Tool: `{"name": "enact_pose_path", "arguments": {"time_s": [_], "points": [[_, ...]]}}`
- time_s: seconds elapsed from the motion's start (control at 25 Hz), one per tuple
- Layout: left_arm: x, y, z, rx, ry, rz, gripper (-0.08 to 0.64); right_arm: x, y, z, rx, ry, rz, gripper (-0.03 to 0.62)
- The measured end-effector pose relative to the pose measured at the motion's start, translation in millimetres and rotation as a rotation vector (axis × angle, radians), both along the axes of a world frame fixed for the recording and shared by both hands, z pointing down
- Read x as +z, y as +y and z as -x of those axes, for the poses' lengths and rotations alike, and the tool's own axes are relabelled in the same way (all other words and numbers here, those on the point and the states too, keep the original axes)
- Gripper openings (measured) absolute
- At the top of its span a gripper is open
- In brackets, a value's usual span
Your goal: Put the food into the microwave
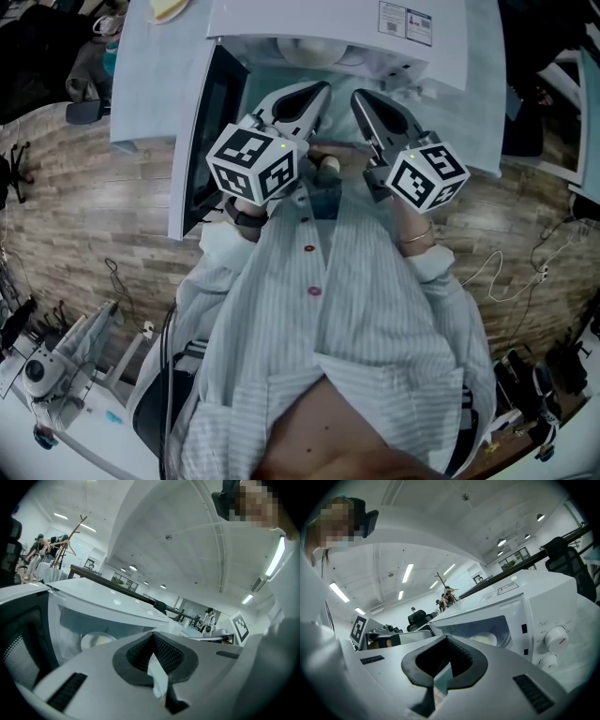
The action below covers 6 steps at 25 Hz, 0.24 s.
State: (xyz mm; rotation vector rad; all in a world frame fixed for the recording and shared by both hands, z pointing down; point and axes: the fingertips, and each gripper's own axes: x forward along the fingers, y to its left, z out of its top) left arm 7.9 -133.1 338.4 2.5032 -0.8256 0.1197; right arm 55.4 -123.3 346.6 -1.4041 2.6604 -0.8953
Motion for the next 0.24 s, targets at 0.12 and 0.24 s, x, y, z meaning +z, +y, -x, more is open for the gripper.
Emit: {"name": "enact_pose_path", "arguments": {"time_s": [0.12,0.24], "points": [[1.1,0.0,1.1,0.001,0.000,0.003,0.008,1.5,0.0,-0.4,0.007,-0.006,0.006,0.032],[4.2,0.1,2.1,0.001,-0.001,0.010,0.008,4.1,0.4,-0.6,0.011,-0.011,0.012,0.032]]}}
